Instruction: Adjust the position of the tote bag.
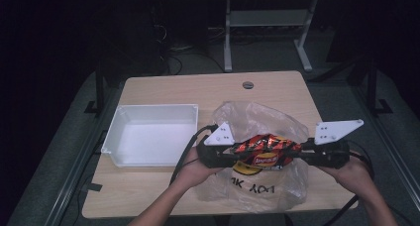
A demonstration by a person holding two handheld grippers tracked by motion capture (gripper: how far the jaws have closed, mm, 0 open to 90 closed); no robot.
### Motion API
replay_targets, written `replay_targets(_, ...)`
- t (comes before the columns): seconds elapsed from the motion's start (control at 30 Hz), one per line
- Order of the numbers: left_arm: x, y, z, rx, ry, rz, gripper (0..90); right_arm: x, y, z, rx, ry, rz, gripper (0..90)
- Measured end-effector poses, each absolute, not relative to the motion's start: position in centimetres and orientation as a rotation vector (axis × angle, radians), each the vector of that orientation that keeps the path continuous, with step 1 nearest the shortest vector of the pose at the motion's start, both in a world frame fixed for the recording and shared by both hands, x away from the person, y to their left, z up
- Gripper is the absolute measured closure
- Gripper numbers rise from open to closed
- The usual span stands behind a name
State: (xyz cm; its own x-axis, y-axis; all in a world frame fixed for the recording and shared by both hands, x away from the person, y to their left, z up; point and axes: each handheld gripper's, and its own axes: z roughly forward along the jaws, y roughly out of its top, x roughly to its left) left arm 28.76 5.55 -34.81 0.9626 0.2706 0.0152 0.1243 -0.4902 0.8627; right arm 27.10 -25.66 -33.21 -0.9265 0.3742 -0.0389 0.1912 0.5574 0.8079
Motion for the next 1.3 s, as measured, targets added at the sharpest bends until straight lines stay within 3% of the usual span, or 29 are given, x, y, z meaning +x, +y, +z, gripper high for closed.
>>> replay_targets(0.27,28.8,5.8,-34.3,2.085,0.258,0.143,83.1,27.0,-25.6,-32.6,0.465,2.624,1.266,78.2)
replay_targets(0.4,28.9,5.9,-34.3,2.086,0.254,0.121,87.1,27.0,-25.7,-32.3,0.451,2.647,1.221,65.5)
replay_targets(0.47,29.0,5.9,-34.3,2.086,0.256,0.118,87.5,27.0,-25.6,-32.0,0.433,2.634,1.196,52.6)
replay_targets(0.57,29.0,5.9,-34.3,2.089,0.254,0.108,87.7,27.1,-25.3,-31.5,0.410,2.625,1.143,41.0)
replay_targets(0.97,29.1,6.0,-34.2,2.088,0.251,0.093,87.7,28.6,-21.8,-31.0,0.203,2.698,1.016,33.9)
replay_targets(1.3,29.4,6.2,-34.2,2.079,0.265,0.085,87.7,29.1,-22.1,-32.0,0.204,2.707,1.028,35.7)
